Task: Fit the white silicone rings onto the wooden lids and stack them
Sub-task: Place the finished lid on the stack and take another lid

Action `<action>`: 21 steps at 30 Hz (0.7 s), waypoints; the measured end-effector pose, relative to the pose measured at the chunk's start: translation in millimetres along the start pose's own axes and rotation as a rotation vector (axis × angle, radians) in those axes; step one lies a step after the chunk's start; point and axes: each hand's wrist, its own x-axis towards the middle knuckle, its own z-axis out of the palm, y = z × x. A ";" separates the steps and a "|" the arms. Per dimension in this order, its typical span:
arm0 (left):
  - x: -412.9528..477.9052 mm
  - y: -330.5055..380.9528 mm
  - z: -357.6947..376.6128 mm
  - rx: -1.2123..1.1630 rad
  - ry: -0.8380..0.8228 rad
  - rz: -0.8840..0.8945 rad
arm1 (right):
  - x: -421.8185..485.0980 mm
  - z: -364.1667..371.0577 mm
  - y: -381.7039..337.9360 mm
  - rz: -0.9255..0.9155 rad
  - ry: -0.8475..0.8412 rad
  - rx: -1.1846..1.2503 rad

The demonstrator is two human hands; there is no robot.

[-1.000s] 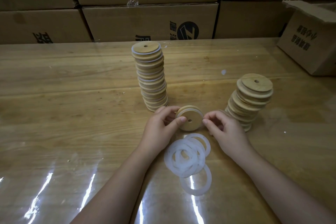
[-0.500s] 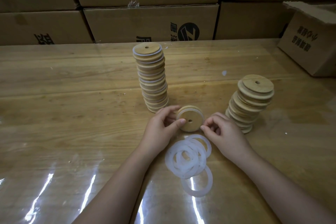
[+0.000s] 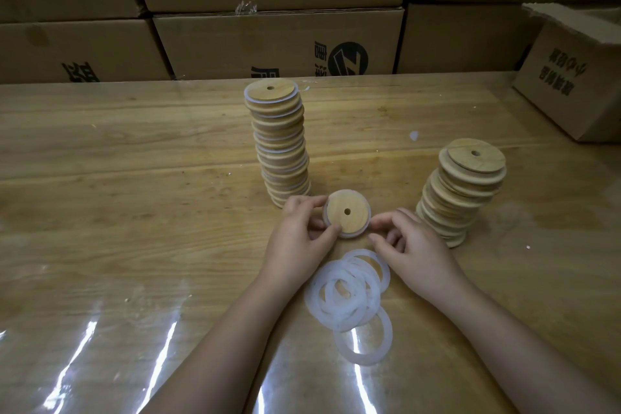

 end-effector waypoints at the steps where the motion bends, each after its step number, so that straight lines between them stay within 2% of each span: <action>1: -0.3 0.1 0.2 0.007 0.006 0.007 | 0.2 0.0 0.2 -0.005 -0.001 -0.003; 11: -2.9 3.5 -0.5 0.146 0.099 0.083 | -0.4 -0.2 1.9 -0.039 -0.035 -0.003; 17: -13.2 18.3 -1.2 0.453 0.030 0.422 | -0.4 -0.4 1.7 -0.032 -0.038 0.014; 21: -13.4 20.2 -5.4 0.606 -0.005 0.537 | -0.5 -0.5 2.1 -0.031 -0.031 0.027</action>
